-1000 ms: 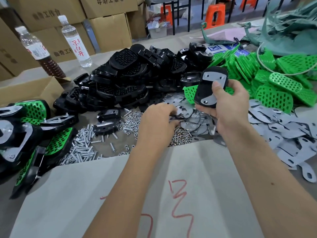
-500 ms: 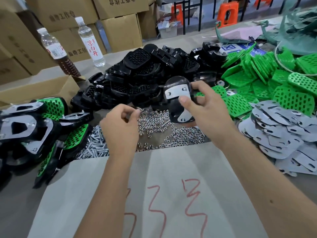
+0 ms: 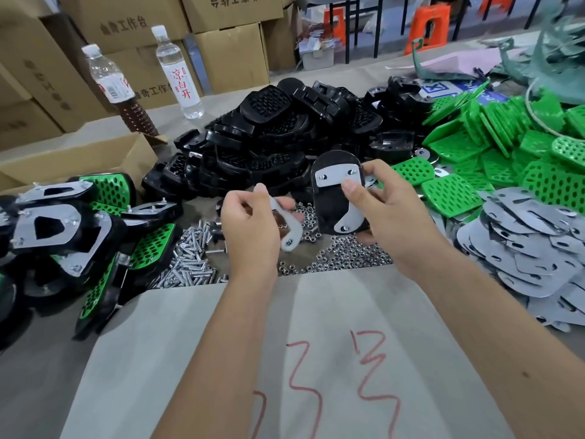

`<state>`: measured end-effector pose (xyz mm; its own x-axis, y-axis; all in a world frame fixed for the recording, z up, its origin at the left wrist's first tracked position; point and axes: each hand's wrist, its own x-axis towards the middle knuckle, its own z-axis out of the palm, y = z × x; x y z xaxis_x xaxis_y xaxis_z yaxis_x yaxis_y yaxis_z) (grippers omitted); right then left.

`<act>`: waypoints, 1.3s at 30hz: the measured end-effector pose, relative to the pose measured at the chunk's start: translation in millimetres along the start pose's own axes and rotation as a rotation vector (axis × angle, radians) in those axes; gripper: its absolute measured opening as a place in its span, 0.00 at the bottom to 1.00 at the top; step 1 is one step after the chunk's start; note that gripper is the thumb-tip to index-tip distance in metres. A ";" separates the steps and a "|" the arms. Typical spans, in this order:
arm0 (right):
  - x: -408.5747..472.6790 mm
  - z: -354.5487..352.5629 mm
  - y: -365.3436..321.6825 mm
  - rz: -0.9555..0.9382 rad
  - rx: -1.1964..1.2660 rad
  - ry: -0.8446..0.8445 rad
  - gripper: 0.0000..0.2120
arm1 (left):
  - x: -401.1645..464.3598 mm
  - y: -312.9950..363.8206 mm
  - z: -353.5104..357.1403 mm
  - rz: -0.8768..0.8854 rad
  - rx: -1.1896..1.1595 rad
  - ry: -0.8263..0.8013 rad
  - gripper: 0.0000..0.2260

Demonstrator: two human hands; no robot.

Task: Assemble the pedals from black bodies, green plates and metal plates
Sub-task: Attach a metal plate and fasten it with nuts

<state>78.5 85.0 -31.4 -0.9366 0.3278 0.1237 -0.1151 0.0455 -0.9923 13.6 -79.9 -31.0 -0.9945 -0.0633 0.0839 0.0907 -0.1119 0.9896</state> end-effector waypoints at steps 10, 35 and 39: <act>0.7 3.4 0.1 0.027 -0.009 0.064 0.05 | 4.5 4.5 -5.2 -0.215 0.009 -0.258 0.17; 1.5 -6.5 2.3 0.093 0.190 -0.014 0.18 | 2.2 5.8 -11.3 -0.007 -0.008 -0.327 0.12; -0.5 -5.6 -2.7 0.058 0.142 -0.025 0.22 | 2.4 5.0 -10.4 -0.011 -0.093 -0.267 0.08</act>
<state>81.1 90.0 -28.7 -0.9509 0.3019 0.0678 -0.1044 -0.1069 -0.9888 12.2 -90.9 -27.1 -0.9730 0.2009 0.1134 0.0721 -0.2022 0.9767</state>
